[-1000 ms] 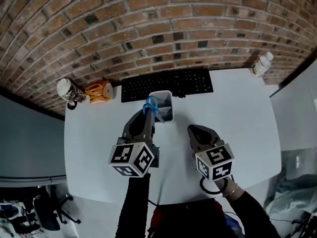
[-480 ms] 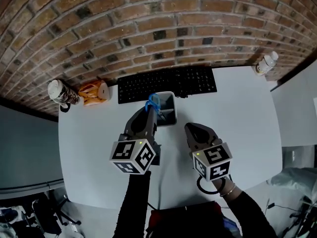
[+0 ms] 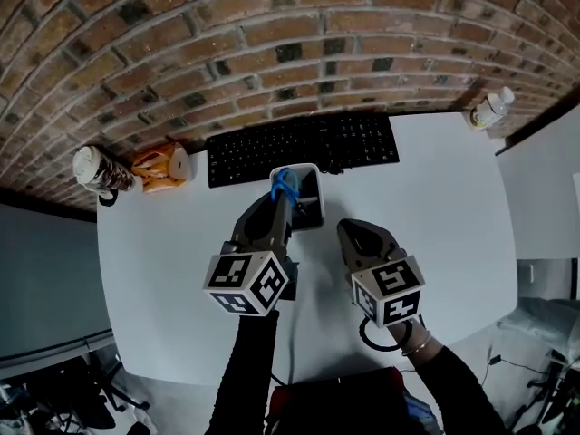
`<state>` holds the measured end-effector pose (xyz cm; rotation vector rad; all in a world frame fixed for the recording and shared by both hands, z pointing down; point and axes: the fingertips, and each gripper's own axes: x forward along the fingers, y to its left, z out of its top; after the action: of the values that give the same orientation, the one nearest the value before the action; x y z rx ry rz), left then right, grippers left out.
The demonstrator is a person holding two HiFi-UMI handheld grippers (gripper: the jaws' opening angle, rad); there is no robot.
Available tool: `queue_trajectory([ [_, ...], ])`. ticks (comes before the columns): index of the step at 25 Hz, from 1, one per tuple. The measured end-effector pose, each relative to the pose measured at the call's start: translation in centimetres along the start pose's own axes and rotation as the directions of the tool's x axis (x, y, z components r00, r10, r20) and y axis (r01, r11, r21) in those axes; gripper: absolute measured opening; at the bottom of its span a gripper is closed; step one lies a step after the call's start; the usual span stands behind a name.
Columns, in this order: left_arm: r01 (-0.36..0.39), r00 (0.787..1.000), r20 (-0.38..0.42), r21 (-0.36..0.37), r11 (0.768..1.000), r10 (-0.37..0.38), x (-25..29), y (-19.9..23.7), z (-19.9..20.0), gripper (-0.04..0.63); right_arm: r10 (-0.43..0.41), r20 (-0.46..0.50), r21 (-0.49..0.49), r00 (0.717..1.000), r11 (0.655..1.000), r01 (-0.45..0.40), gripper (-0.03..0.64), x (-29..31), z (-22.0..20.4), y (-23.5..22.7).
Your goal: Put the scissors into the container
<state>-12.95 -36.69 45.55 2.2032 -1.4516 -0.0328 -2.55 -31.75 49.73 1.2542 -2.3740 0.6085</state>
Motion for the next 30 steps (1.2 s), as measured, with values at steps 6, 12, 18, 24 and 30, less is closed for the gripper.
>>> queue_trajectory([
  [6,0.007,1.000,-0.009,-0.037,0.999,-0.007,0.3,0.6,-0.7,0.031,0.004,-0.018,-0.002,1.000,1.000,-0.004,0.009,0.6,-0.4,0.2],
  [12,0.009,1.000,-0.014,-0.062,0.998,-0.010,0.4,1.1,-1.2,0.034,0.005,-0.027,0.000,1.000,1.000,-0.005,0.009,0.9,-0.8,0.2],
  [18,-0.008,0.999,-0.035,-0.037,0.999,0.007,0.6,1.4,-1.6,0.046,0.003,-0.028,-0.002,1.000,1.000,-0.003,0.009,0.8,-0.8,0.1],
  [24,-0.029,0.998,-0.056,0.001,1.000,0.029,0.4,2.0,-1.9,0.063,-0.001,-0.035,0.000,0.999,1.000,0.001,0.009,0.7,-1.1,0.1],
  [30,-0.046,0.996,-0.078,0.011,0.999,0.047,0.0,2.9,-2.4,0.081,-0.006,-0.036,0.011,0.999,1.000,0.007,0.009,0.6,-1.4,0.4],
])
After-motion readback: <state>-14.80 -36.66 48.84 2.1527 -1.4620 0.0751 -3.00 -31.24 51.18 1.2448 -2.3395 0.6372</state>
